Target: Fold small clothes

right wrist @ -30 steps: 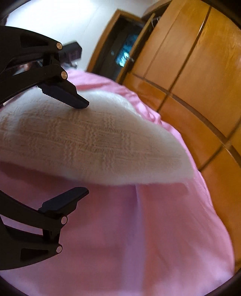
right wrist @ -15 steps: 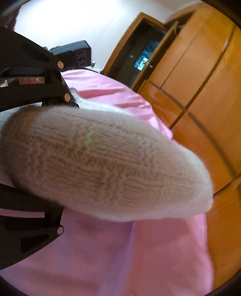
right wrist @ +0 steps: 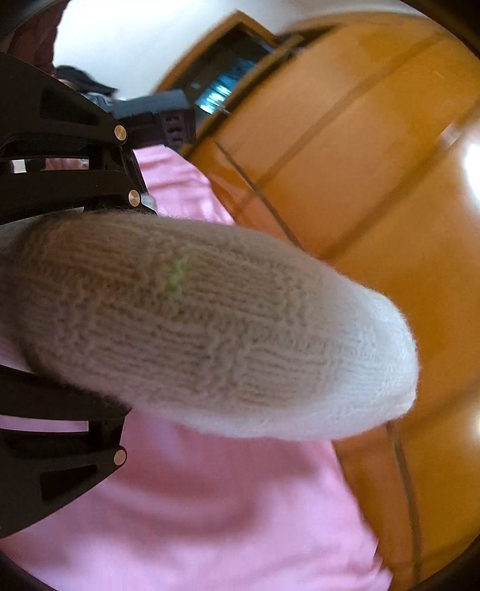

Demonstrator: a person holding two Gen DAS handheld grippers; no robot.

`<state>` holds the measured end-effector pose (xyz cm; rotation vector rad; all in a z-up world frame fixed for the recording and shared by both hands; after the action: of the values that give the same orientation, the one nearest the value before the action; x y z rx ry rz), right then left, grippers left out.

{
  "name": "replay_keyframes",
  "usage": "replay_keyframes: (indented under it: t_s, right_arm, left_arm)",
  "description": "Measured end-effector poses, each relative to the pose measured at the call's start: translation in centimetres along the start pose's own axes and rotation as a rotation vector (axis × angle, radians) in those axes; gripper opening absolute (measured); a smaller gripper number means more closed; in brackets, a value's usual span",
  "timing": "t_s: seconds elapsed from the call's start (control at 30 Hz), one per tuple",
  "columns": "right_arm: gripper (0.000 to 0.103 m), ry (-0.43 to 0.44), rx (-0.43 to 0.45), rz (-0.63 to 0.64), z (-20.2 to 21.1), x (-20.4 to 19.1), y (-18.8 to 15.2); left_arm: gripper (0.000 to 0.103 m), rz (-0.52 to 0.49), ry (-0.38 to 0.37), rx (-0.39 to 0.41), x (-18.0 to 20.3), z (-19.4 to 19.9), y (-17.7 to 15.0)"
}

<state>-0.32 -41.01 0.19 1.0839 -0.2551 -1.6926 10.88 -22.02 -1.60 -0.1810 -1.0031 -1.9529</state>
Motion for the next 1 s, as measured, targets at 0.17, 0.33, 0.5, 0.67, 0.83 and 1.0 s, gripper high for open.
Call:
replay_keyframes:
  t_s: [0.17,0.33,0.5,0.67,0.83,1.0]
  right_arm:
    - [0.055,-0.194,-0.057,-0.138,0.3,10.0,-2.5]
    - [0.081,-0.221,-0.041,-0.263,0.1,13.7,-5.2]
    - [0.086,-0.404,-0.007,-0.165,2.5,11.5,-3.9]
    - [0.074,-0.555,0.104,0.026,4.9,5.8,-1.2]
    - [0.058,-0.744,-0.064,0.167,-1.5,4.6,-5.6]
    - [0.058,-0.792,0.016,0.160,0.0,4.2,-6.1]
  left_arm:
    - [0.025,-0.079,0.097,-0.180,3.4,-10.1,-0.5]
    - [0.036,-0.128,0.186,-0.143,5.1,-11.9,-1.1]
    - [0.046,-0.106,0.209,-0.042,5.4,-9.0,-0.2]
    - [0.047,-0.169,0.287,-0.035,4.9,-8.8,-0.1]
    - [0.055,-0.169,0.383,-0.061,3.6,-10.5,-1.5]
    - [0.054,-0.109,0.348,-0.043,3.0,-8.3,-1.1]
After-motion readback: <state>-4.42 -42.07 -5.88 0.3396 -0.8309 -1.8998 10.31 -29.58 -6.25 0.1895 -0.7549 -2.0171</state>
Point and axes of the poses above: each gripper's, at about its wrist camera, not at the fingertips, and z roughly against the way its jaws point, x to its right, y to its top, the point moved 4 cm from there along -z, roughly the way its jaws point, and after that the axes turned 4 degrees about z, right-handed, at the moved point
